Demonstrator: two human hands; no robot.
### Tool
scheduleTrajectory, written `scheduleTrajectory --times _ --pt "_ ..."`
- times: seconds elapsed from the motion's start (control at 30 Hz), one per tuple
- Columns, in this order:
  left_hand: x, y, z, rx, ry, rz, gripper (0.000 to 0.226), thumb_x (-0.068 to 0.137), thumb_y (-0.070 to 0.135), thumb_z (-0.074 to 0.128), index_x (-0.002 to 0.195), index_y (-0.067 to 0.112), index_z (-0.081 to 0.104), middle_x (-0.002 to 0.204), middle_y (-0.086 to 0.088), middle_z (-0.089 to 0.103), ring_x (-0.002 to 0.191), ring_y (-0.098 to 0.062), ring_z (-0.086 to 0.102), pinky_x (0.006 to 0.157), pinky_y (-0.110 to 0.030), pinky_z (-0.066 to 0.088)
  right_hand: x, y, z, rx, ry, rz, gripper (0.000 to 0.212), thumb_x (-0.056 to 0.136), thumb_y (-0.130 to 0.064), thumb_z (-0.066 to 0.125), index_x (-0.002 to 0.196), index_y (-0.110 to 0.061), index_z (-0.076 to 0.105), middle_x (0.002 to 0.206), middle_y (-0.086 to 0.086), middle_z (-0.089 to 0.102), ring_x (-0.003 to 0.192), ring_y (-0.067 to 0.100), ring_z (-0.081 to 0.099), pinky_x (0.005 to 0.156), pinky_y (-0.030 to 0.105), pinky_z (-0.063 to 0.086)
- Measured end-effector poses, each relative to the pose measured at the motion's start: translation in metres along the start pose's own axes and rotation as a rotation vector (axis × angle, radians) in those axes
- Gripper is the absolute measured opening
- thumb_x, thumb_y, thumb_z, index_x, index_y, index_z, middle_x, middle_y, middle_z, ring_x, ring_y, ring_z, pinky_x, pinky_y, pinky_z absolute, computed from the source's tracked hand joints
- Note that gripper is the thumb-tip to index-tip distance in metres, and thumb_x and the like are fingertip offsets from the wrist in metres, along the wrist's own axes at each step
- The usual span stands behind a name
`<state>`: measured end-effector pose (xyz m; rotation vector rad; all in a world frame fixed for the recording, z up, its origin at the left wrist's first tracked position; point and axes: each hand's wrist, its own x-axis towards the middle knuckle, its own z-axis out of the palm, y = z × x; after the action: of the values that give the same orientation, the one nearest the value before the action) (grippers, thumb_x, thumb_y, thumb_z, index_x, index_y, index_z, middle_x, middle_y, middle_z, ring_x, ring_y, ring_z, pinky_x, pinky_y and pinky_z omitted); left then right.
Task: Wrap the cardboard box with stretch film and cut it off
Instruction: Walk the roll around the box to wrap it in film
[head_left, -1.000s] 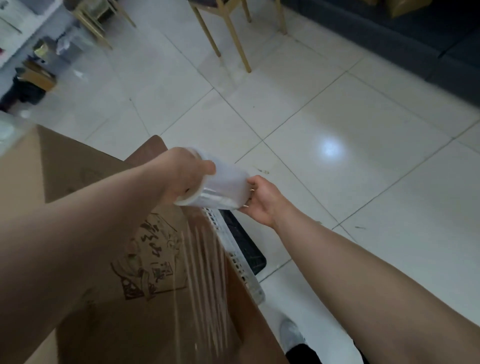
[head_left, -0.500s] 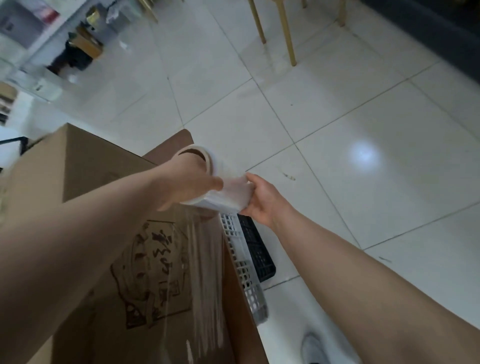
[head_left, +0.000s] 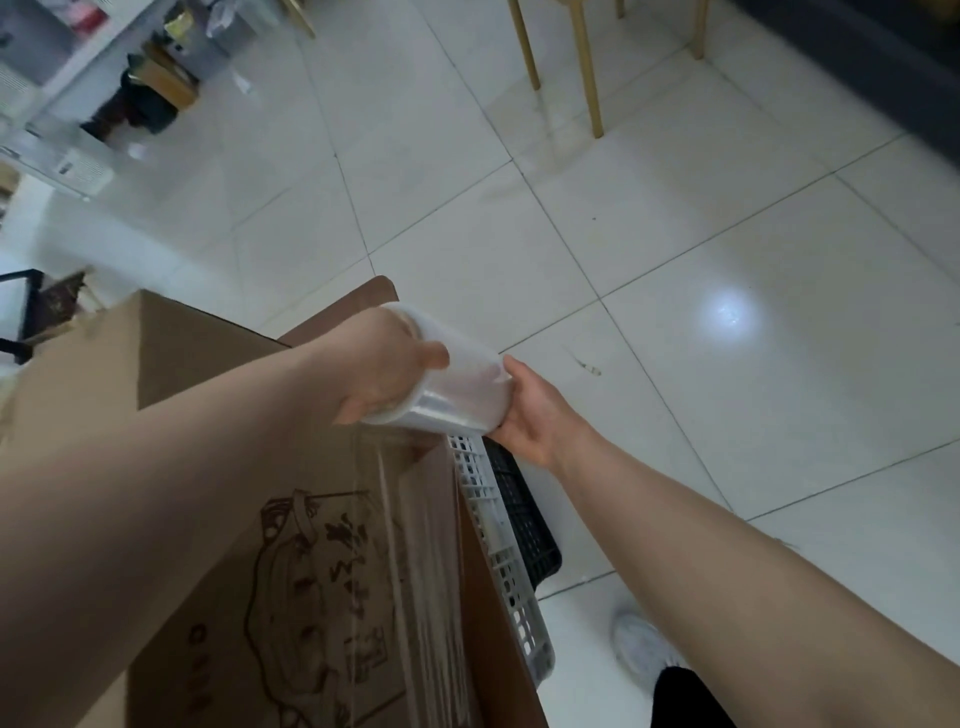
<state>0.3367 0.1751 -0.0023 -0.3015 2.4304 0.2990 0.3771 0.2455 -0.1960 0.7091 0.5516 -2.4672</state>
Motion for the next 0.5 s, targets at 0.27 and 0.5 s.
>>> scheduleTrajectory --times 0.27,0.5 --pt "0.015 -0.004 -0.016 0.346 0.066 0.104 0.032 0.085 0.035 0.064 0.102 0.008 0.066 0.101 -0.011 0.068 0.092 -0.026 0.065 0.083 -0.037 0.053 0.024 -0.018 0.012 -0.037 -0.014 0.016 0.043 0.102 -0.038 0.043 0.127 -0.006 0.054 0.122 0.018 0.061 0.105 0.032 0.064 0.078 0.045 0.059" --pt "0.039 0.000 -0.041 -0.439 -0.014 -0.121 0.042 0.082 0.045 0.068 0.091 0.004 0.062 0.069 -0.007 0.059 0.053 -0.018 0.055 0.054 -0.026 0.048 0.047 -0.026 0.012 0.011 -0.057 0.039 0.030 0.103 -0.029 0.039 0.113 -0.006 0.056 0.103 0.015 0.060 0.096 0.030 0.061 0.103 0.053 0.044"
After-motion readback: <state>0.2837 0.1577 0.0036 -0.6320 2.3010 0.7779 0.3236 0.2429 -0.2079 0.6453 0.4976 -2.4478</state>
